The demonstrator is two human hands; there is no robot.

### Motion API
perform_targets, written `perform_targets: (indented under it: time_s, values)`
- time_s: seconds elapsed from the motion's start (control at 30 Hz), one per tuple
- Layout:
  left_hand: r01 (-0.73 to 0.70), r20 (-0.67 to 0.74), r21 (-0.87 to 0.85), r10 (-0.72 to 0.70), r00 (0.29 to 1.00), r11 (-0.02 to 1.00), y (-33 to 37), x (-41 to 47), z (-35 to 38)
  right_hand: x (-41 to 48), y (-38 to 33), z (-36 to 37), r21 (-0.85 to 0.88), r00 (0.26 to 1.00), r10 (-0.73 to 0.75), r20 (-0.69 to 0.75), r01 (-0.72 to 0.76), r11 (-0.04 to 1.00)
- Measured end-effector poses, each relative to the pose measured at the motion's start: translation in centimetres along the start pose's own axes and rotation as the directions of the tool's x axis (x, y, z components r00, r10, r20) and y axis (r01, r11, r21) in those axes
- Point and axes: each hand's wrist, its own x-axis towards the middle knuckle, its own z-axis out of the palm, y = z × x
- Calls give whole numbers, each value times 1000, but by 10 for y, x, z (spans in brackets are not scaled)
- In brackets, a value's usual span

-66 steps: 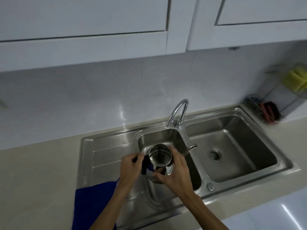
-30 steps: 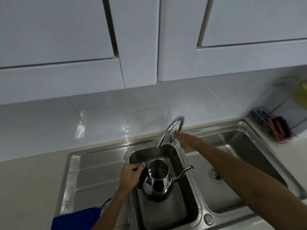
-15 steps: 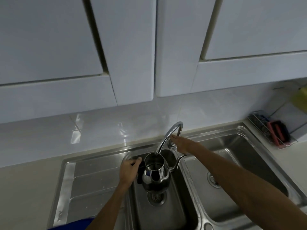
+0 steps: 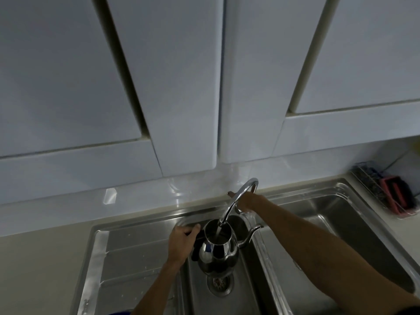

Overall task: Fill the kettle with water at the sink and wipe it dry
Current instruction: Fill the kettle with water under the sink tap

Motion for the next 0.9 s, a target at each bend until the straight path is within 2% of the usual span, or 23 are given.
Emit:
perform_targets:
  time_s: [0.07, 0.13, 0.23, 0.33, 0.4, 0.47, 0.53, 0.6, 0.7, 0.77, 0.8, 0.87, 0.9]
  values:
    - [4, 2, -1, -4, 1000, 1000, 1, 0, -2, 9, 0, 2, 8, 995, 26, 95, -27, 1000]
    - [-2, 4, 10, 2, 1000, 1000, 6, 0, -3, 14, -2, 3, 14, 994, 49, 98, -50, 999]
    - [2, -16, 11, -1, 1000, 1000, 13, -2, -6, -4, -10, 4, 135, 997, 71, -36, -66, 989]
    - [-8, -32, 21, 9, 999, 1000, 17, -4, -6, -16, -14, 3, 206, 997, 38, -64, -24, 978]
    - [-9, -28, 40, 10, 1000, 999, 18, -3, -6, -28, -18, -1, 187, 997, 39, -59, -27, 982]
    - [-12, -26, 21, 12, 1000, 1000, 17, -3, -5, -41, -18, -9, 81, 998, 45, -51, -41, 996]
    - [-7, -37, 19, 7, 999, 1000, 17, -2, -5, -58, -17, -21, 93, 998, 43, -35, -40, 995]
    - [-12, -41, 32, 13, 999, 999, 16, -2, -5, -76, -11, -29, 180, 999, 3, -45, 5, 984]
    - [-25, -25, 48, 26, 999, 999, 11, 2, -7, -93, 16, -21, 290, 971, -87, -221, 151, 945]
    - [-24, -20, 64, 25, 999, 998, 6, 6, -8, -108, 36, -2, 468, 906, -18, -422, 235, 852]
    - [-25, -21, 67, 26, 999, 997, 5, 8, -8, -114, 45, 10, 596, 862, 71, -502, 285, 750]
    - [-25, -25, 63, 26, 999, 998, 8, 8, -7, -123, 58, 39, 796, 818, 234, -525, 376, 474]
    - [-24, -33, 53, 26, 999, 998, 13, 6, -8, -123, 63, 57, 841, 824, 267, -500, 387, 379]
